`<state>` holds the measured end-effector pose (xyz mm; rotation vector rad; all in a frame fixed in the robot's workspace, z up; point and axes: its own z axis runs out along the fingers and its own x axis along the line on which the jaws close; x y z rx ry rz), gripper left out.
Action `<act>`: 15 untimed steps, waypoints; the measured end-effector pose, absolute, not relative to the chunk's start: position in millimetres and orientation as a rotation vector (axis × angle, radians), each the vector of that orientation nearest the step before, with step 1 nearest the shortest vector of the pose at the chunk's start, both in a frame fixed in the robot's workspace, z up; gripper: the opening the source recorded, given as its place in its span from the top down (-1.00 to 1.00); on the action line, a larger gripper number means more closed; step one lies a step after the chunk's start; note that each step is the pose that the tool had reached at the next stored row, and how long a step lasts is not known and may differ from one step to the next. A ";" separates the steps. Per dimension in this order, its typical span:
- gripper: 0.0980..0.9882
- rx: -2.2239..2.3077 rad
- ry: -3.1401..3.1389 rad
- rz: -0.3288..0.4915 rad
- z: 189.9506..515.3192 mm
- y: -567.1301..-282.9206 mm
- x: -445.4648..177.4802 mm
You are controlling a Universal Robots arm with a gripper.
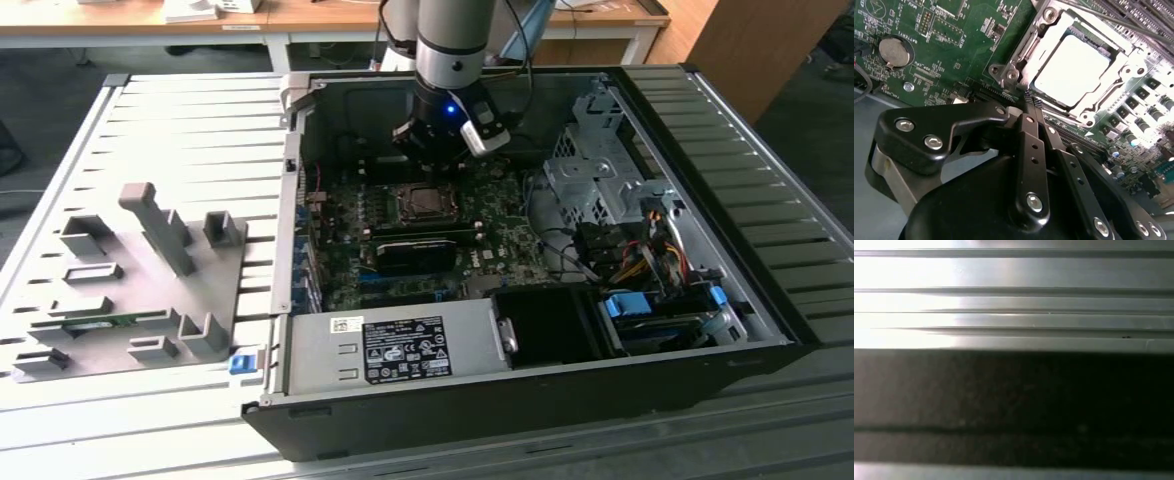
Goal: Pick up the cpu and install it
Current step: 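Install the first cpu locking lever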
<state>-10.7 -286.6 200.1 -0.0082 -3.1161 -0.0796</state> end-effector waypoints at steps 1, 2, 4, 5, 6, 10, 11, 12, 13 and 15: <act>0.98 -0.008 -3.116 -0.073 199.8 -286.7 -10.7; 0.98 -0.008 -3.116 -0.067 199.5 -286.7 -10.7; 0.98 -0.008 -3.116 -0.060 198.7 -286.6 -10.6; 0.98 -0.008 -3.116 -0.058 198.3 -286.6 -10.6; 0.98 -0.008 -3.116 -0.058 197.9 -286.6 -10.6; 0.98 -0.009 -3.116 -0.062 195.0 -286.5 -9.8; 0.98 -0.008 -3.116 -0.066 194.7 -286.4 -9.7; 0.98 -0.008 -3.116 -0.072 194.7 -286.4 -9.7; 0.98 -0.008 -3.115 -0.078 195.4 -286.9 -10.0; 0.98 -0.008 -3.114 -0.087 195.6 -286.9 -10.1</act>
